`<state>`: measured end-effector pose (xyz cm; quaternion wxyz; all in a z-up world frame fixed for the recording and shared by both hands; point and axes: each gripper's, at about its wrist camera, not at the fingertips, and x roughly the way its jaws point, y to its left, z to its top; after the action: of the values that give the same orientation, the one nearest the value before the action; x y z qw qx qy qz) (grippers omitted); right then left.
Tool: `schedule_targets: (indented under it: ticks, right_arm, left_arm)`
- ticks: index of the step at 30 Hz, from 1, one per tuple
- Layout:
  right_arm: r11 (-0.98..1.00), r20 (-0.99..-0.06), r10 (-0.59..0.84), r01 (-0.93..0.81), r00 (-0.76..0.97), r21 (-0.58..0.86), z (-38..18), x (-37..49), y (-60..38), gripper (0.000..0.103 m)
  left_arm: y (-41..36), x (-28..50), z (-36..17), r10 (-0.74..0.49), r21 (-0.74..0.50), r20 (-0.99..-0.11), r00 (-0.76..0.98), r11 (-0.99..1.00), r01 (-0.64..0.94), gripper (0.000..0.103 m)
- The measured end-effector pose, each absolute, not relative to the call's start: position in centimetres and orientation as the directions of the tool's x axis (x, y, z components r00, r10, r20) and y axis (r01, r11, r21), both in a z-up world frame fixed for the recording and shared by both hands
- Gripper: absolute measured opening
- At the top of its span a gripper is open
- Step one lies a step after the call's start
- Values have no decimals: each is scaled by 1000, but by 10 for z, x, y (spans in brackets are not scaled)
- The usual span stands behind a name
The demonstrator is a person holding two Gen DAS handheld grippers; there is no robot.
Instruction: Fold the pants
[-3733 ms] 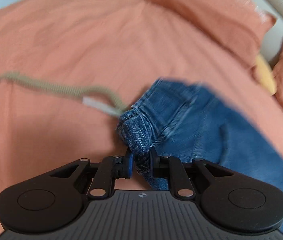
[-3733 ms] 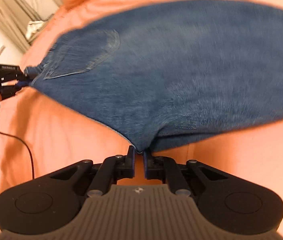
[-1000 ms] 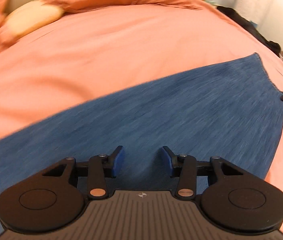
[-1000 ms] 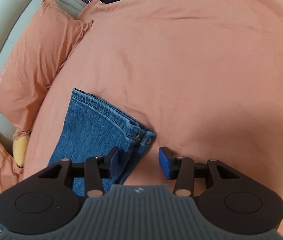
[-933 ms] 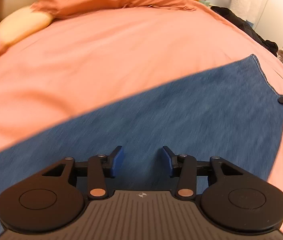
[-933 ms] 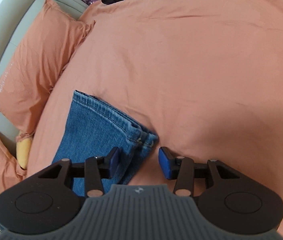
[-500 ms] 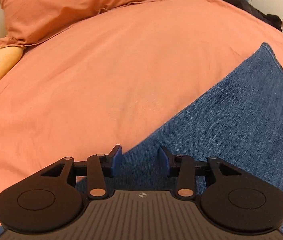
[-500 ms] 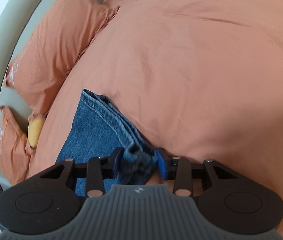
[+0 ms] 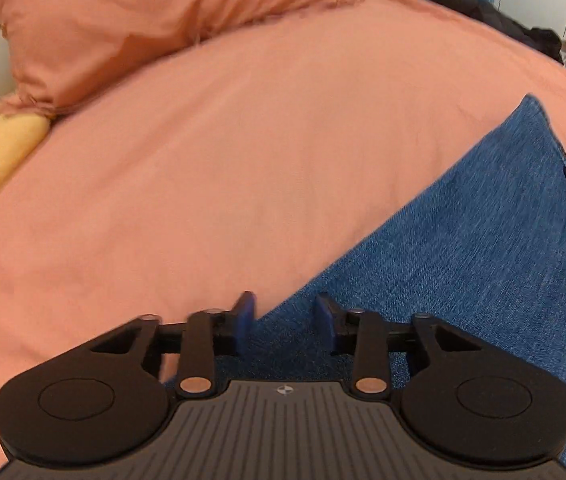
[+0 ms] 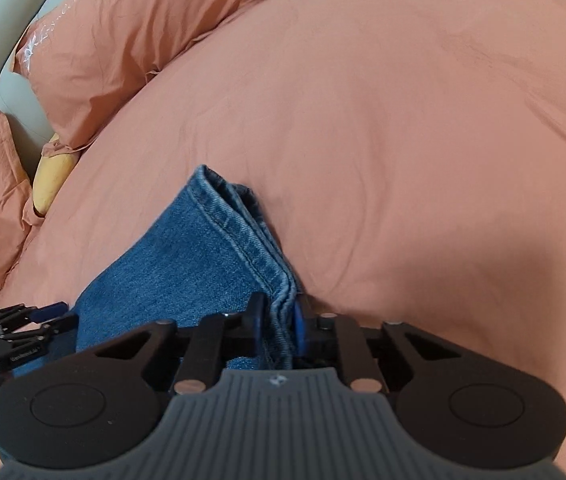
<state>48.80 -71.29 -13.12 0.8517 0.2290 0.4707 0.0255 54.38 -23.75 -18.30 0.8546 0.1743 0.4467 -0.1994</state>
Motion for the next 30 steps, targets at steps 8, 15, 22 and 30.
schedule_targets:
  ticks: [8,15,22,30]
  right_arm:
    - [948,-776,207,75,596,310,-63,478,-678,6]
    - [974,-768,144,45,624,220,3,471,-633,5]
    - [992,-785,90,10,612,122,63,464,-566,5]
    - [993,-783,114,-94,611,72,136,453,-447,5]
  left_arm:
    - [-228,491,-165,-280,78,-838,468,789,610,32]
    - [-242,410,-182,-404,5,-843,354,654,757,25]
    - [-228,378,-181,-467,-120,-832,298,678,726,8]
    - [-138,353,-131,-474,-101,-788,392,728,678,16]
